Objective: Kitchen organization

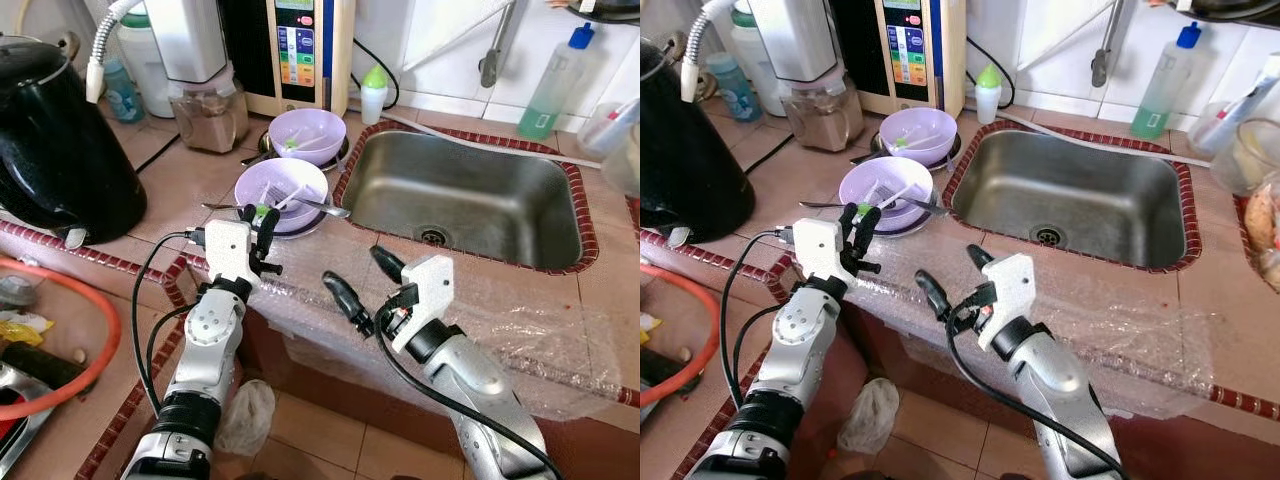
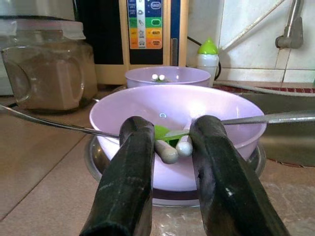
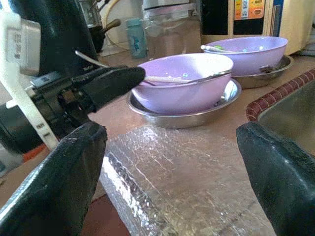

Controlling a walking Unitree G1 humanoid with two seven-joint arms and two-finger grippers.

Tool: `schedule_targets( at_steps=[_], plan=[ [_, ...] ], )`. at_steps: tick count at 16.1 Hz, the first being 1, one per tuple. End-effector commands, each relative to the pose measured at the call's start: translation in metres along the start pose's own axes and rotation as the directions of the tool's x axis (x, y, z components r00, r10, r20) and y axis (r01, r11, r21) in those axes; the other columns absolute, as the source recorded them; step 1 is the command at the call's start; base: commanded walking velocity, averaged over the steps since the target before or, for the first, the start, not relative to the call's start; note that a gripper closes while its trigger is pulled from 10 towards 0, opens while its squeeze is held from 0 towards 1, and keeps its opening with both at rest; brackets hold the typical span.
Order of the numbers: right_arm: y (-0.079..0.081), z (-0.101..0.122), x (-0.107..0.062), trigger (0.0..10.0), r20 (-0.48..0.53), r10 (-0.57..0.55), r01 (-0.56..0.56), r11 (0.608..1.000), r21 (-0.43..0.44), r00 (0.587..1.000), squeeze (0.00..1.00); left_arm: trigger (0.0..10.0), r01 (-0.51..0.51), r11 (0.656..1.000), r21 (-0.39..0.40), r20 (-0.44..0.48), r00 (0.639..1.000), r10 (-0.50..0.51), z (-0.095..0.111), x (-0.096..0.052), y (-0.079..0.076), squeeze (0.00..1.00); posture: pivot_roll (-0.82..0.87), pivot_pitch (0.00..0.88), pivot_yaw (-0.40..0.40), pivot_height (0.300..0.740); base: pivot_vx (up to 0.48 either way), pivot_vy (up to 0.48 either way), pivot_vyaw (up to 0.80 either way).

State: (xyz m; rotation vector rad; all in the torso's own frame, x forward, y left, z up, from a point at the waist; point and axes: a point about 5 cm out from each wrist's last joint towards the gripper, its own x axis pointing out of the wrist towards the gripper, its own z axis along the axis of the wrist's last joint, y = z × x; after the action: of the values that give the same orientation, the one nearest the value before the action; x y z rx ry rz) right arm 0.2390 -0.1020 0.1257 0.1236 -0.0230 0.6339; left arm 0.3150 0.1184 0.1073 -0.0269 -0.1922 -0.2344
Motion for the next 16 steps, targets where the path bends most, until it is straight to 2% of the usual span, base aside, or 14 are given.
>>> schedule_targets(
  at_steps=[1,8,10,11,12,13,14,16],
  plan=[
    [0.001,0.003,0.001,10.0,0.008,0.010,-0.010,1.000,0.001,1.000,0.00,0.0,-0.008,1.000,0.012,0.027,1.000,0.008,0.007,-0.001,0.005,0.00,-0.11,0.001,0.057,0.740,0.000,0.000,0.00],
    [-0.012,0.003,0.005,10.0,0.001,-0.063,0.063,0.998,-0.001,0.998,0.00,0.0,-0.014,1.000,0.014,0.127,0.992,0.012,0.037,0.002,0.008,0.00,-0.09,0.000,0.059,0.740,0.000,0.000,0.00],
    [-0.015,0.004,0.008,10.0,0.011,-0.093,0.093,0.996,0.012,0.996,0.00,1.6,-0.010,1.000,0.025,0.159,0.987,0.006,0.048,0.001,0.008,0.00,-0.09,0.000,0.062,0.740,0.000,0.000,0.00],
    [-0.017,0.005,0.008,10.0,0.016,-0.106,0.106,0.994,0.016,0.994,0.00,1.2,-0.010,1.000,0.029,0.166,0.986,0.005,0.051,0.000,0.008,0.00,-0.09,0.000,0.062,0.740,0.000,0.000,0.00],
    [-0.021,0.007,0.010,10.0,0.028,-0.147,0.147,0.989,0.010,0.989,0.00,0.1,-0.006,0.999,0.036,0.185,0.983,-0.001,0.057,0.001,0.007,0.00,-0.08,0.000,0.064,0.740,0.000,0.000,0.00],
    [-0.030,0.010,0.012,10.0,0.046,-0.226,0.226,0.974,0.018,0.973,0.00,0.0,0.006,0.999,0.041,0.205,0.979,-0.015,0.063,0.004,0.004,0.00,-0.08,0.000,0.065,0.740,0.000,0.000,0.00],
    [-0.040,0.013,0.014,10.0,0.060,-0.310,0.307,0.950,0.054,0.949,0.00,0.0,0.035,0.998,0.047,0.221,0.974,-0.044,0.069,0.006,0.000,0.00,-0.07,0.000,0.068,0.740,0.000,0.000,0.00],
    [-0.055,0.019,0.016,10.0,0.098,-0.379,0.349,0.908,0.233,0.920,0.00,0.0,0.120,0.988,0.097,0.250,0.958,-0.141,0.078,0.008,-0.014,0.00,-0.07,0.000,0.073,0.740,0.000,0.000,0.00]
  ],
)
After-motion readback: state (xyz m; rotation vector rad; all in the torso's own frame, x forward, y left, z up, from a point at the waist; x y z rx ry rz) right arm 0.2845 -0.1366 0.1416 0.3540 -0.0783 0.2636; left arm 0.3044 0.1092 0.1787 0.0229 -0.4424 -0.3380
